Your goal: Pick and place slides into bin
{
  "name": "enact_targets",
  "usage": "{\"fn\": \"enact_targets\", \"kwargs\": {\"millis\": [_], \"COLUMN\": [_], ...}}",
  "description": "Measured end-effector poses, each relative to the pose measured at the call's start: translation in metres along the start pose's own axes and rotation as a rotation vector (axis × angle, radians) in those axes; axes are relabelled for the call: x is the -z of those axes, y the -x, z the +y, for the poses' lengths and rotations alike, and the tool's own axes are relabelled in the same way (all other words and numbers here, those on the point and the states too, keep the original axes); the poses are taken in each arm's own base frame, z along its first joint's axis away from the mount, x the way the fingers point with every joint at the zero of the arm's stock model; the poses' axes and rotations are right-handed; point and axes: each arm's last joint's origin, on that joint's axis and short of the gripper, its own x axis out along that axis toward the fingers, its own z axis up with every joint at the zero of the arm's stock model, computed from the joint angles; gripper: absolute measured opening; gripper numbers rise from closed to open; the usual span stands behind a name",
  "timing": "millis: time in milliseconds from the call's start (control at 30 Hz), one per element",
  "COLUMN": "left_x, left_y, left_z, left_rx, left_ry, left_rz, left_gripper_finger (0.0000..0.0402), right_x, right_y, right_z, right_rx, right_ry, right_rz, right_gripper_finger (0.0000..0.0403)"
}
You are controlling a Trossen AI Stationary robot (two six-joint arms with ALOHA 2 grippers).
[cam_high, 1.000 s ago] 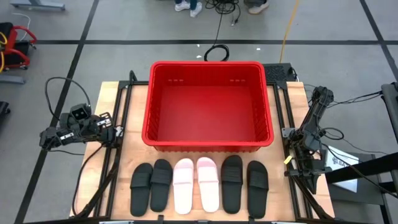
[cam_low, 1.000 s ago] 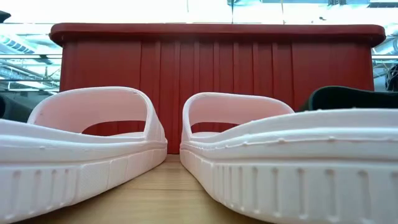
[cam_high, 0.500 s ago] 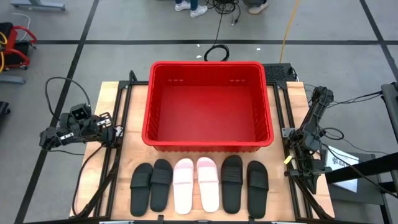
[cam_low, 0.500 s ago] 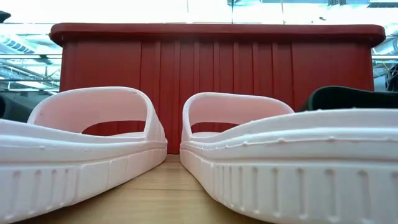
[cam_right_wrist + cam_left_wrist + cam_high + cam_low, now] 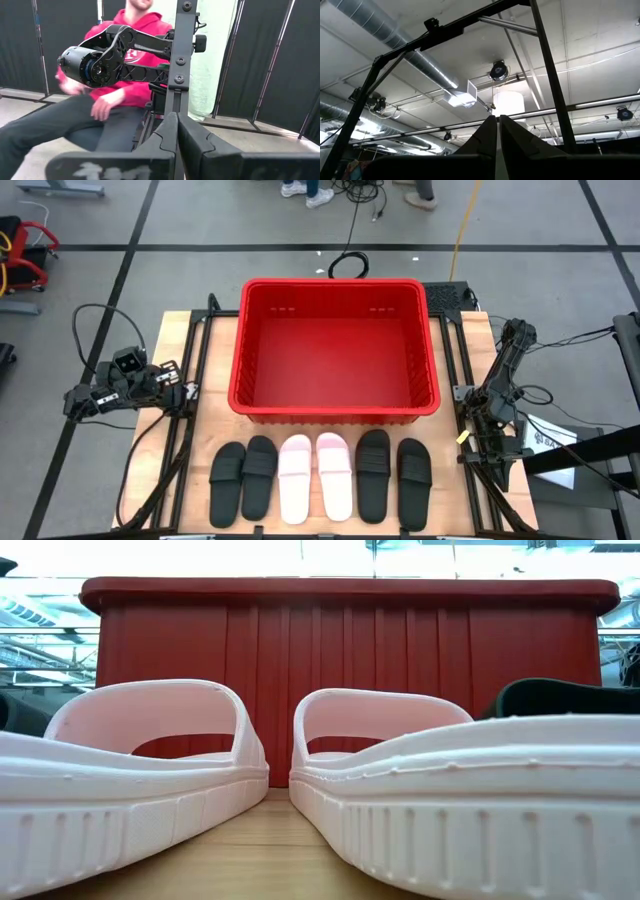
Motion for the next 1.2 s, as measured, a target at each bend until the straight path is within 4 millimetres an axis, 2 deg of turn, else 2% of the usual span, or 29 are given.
{"fn": "enact_targets", "kwargs": {"millis": [933, 1200], "left_x": [0.0000, 0.0001], "left_y": [0.0000, 0.0000], "left_z": [0.0001, 0.0001], "left_rx": [0.000, 0.000], "left_ry": [0.000, 0.000], "left_rz": [0.000, 0.000], "left_gripper_finger": [0.0026, 0.0026], "right_x": [-0.0001, -0.0002], "right_y": [0.0000, 0.0000], "right_z": [0.0000, 0.0000], "right_rx": [0.000, 0.000], "right_ry": [0.000, 0.058], "right_rz": [-0.001, -0.002], "right_gripper_finger": [0.0004, 0.0004]}}
